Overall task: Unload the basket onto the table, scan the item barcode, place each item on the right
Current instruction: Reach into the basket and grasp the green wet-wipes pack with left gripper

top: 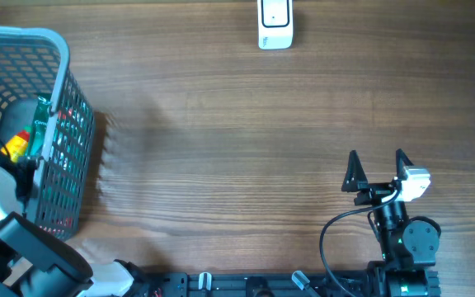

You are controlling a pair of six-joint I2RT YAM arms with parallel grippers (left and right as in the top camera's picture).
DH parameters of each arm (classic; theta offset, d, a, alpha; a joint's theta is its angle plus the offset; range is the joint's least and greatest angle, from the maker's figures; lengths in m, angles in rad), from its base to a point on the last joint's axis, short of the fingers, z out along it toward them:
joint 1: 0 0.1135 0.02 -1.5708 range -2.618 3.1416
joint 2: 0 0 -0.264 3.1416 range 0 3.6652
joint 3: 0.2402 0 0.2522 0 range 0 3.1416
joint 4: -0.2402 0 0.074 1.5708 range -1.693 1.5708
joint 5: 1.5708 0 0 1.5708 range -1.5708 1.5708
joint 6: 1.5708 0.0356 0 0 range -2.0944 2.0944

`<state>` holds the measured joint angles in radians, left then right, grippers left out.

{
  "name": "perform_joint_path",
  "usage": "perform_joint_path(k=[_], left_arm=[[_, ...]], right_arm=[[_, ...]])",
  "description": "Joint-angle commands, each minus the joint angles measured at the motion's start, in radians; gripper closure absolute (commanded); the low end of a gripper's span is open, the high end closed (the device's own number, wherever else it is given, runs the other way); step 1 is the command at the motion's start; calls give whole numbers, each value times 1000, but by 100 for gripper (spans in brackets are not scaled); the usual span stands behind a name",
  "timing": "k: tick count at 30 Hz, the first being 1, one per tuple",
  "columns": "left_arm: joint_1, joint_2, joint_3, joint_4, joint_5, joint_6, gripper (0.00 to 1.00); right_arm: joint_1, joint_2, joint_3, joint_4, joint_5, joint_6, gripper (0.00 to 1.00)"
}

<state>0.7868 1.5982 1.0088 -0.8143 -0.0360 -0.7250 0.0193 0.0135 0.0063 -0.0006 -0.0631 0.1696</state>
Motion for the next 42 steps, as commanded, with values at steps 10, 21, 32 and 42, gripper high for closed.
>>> perform_joint_path(k=[10,21,32,42], left_arm=[[3,-18,-61,148,280,13,93],[2,-342,-61,369,484,-72,96],[2,-554,-61,423,484,-71,96],[2,-573,-61,412,485,-43,96]], right_arm=[[6,-6,-1,3,-11,-12,0],[6,-6,-1,3,-11,-12,0],[6,-6,-1,3,-11,-13,0],[6,-5,-1,3,-11,-13,0]])
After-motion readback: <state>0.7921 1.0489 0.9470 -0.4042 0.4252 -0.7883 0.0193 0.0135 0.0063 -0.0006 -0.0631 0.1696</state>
